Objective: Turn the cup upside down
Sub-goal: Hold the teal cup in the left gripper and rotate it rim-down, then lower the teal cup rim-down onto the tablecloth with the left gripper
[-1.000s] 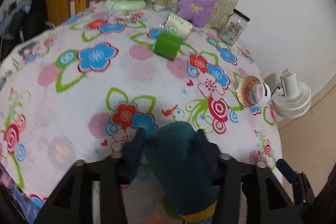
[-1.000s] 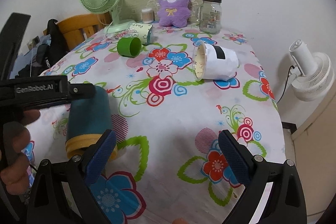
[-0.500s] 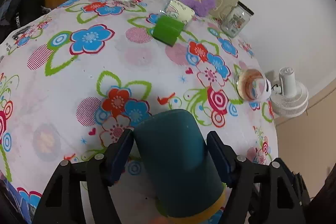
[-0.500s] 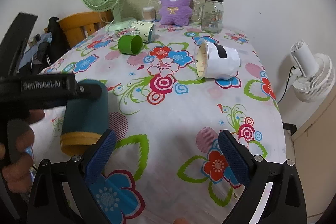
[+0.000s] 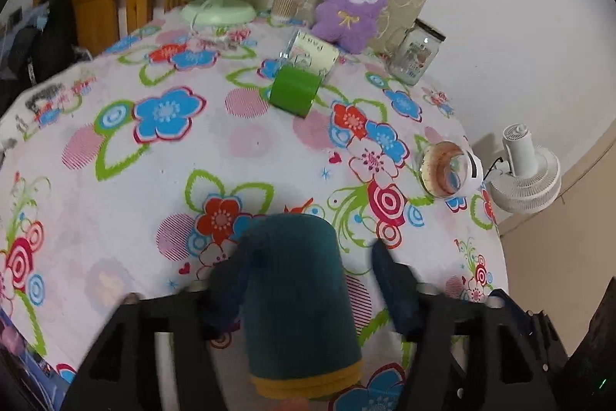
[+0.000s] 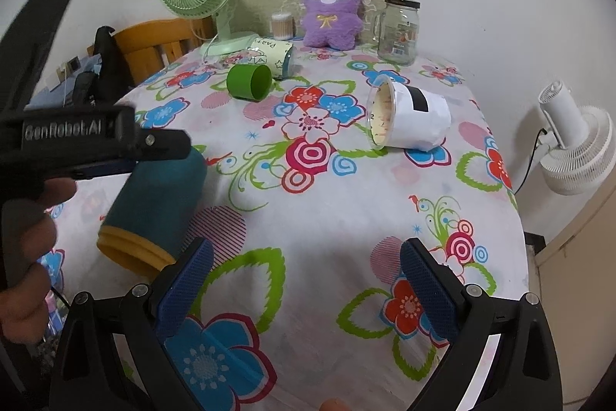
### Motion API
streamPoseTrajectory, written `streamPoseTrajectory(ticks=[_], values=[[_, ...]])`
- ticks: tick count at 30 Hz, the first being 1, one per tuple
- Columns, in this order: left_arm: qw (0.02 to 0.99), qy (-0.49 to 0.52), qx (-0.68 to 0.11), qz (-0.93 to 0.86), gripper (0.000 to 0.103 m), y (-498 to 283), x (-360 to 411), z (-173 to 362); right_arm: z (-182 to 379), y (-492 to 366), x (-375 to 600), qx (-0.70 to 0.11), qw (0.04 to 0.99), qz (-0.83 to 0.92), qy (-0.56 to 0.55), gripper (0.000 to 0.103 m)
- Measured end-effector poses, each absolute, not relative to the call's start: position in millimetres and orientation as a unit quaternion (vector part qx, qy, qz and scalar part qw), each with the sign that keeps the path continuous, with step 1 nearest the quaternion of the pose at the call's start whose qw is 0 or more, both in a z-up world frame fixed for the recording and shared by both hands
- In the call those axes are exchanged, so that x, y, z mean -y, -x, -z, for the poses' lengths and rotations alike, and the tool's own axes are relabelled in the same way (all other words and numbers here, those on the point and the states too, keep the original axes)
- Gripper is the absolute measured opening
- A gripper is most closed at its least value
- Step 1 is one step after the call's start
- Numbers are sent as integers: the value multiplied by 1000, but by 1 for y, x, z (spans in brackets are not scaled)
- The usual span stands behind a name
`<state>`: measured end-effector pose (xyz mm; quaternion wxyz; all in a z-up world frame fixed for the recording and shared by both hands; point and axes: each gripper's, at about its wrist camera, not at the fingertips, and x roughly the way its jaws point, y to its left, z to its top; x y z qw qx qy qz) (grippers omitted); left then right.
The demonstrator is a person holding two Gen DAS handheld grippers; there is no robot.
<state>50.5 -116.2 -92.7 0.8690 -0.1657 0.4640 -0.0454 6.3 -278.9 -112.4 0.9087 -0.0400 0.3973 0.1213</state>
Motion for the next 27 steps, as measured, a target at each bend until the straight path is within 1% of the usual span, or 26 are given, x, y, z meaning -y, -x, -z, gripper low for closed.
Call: streamPoseTrajectory(ticks=[2,6,7,8,9,17,24,27], values=[[859,168,-482,42,92,-56,115,98,113,-6,281,-399,908,-119,39,99],[843,124,-521,39,92,-71,126,111,114,-6,284,-399,909,-116,32,99],[839,116,-531,44,91,-74,130,115,114,-6,285,-399,909,-115,31,99],[837,109,-535,44,84,-74,132,118,114,-6,285,-399,909,-115,31,99],[837,102,-536,42,68,-75,133,120,114,-6,285,-399,909,-116,32,99],[843,114,-524,52,67,-70,127,116,116,-8,287,-400,909,-115,28,99],[879,108,-461,46,68,-56,121,81,113,-7,278,-394,911,-119,37,99],[886,102,-450,47,68,-52,119,74,112,-7,275,-391,911,-121,38,99]])
